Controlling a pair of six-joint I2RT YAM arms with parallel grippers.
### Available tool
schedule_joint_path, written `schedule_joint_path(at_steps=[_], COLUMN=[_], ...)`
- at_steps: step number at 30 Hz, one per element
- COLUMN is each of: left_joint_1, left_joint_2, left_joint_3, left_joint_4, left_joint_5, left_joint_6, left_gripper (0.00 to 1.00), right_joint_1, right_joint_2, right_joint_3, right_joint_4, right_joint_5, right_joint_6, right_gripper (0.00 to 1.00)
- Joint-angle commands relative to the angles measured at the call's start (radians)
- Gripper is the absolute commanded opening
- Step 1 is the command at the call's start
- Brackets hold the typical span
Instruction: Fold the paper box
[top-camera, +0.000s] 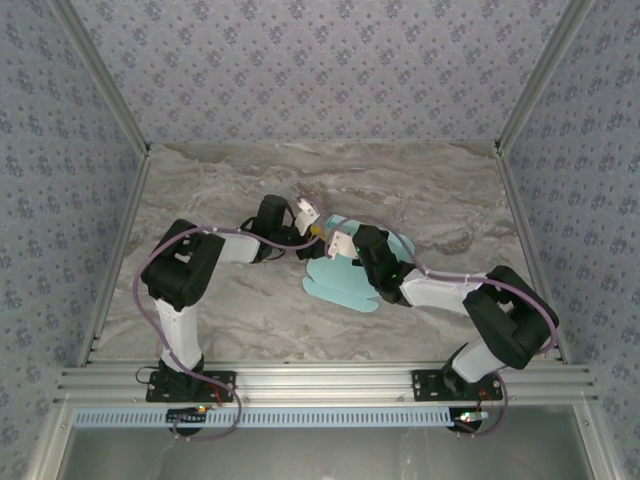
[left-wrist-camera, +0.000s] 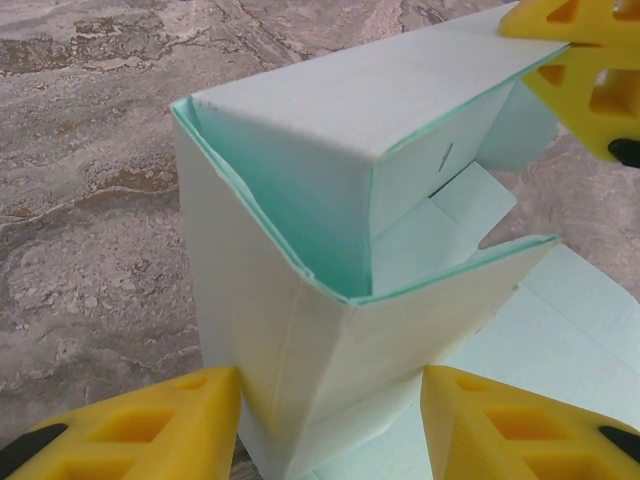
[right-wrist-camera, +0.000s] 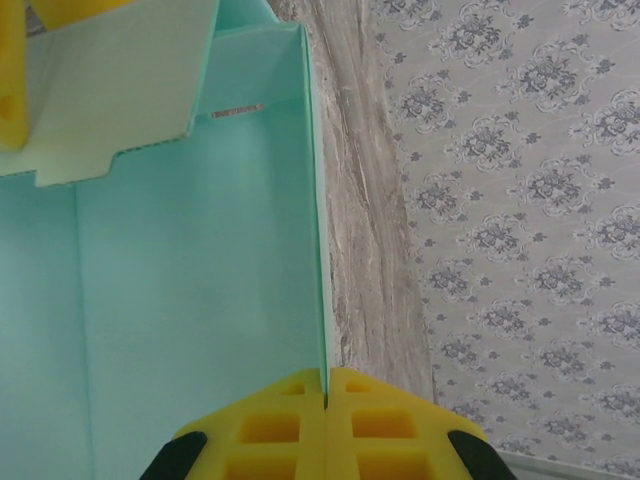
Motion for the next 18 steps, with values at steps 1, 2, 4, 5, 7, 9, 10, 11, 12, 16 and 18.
schedule_joint_path(at_steps=[1, 2, 4, 5, 7, 9, 10, 11, 12, 16, 18], left_joint_1=[-0.007, -0.009, -0.011, -0.012, -0.016, -0.023, -0.027, -0.031, -0.036, -0.051, -0.062], left_joint_2=[0.023, 0.025, 0.026, 0.026, 0.026, 0.024, 0.022, 0.018, 0.016, 0.007, 0.000], left_joint_3=[0.012, 0.012, 0.012, 0.010, 0.001, -0.008, -0.014, -0.022, -0.031, -0.060, -0.074], left_joint_4=[0.058, 0.067, 0.084, 0.088, 0.120, 0.139, 0.150, 0.161, 0.183, 0.248, 0.267], left_joint_5=[0.018, 0.001, -0.055, -0.072, -0.111, -0.146, -0.168, -0.189, -0.206, -0.268, -0.306], left_joint_6=[-0.016, -0.026, -0.052, -0.062, -0.087, -0.099, -0.105, -0.108, -0.116, -0.147, -0.148], left_gripper=[0.50, 0.50, 0.50, 0.49, 0.49, 0.49, 0.49, 0.48, 0.48, 0.46, 0.46], right_joint_1=[0.020, 0.022, 0.025, 0.026, 0.026, 0.027, 0.025, 0.024, 0.024, 0.016, 0.011], right_joint_2=[0.028, 0.031, 0.031, 0.032, 0.026, 0.022, 0.019, 0.017, 0.015, 0.009, 0.003], right_joint_3=[-0.019, -0.019, -0.019, -0.019, -0.018, -0.016, -0.017, -0.015, -0.012, -0.007, -0.006], right_joint_4=[-0.001, -0.005, -0.009, -0.011, -0.021, -0.029, -0.037, -0.043, -0.053, -0.078, -0.090], right_joint_5=[-0.025, -0.027, -0.033, -0.035, -0.046, -0.054, -0.062, -0.067, -0.071, -0.085, -0.096], right_joint_6=[0.032, 0.034, 0.043, 0.046, 0.055, 0.061, 0.064, 0.068, 0.072, 0.081, 0.091], right_gripper=[0.00, 0.00, 0.00, 0.00, 0.00, 0.00, 0.00, 0.00, 0.00, 0.00, 0.00])
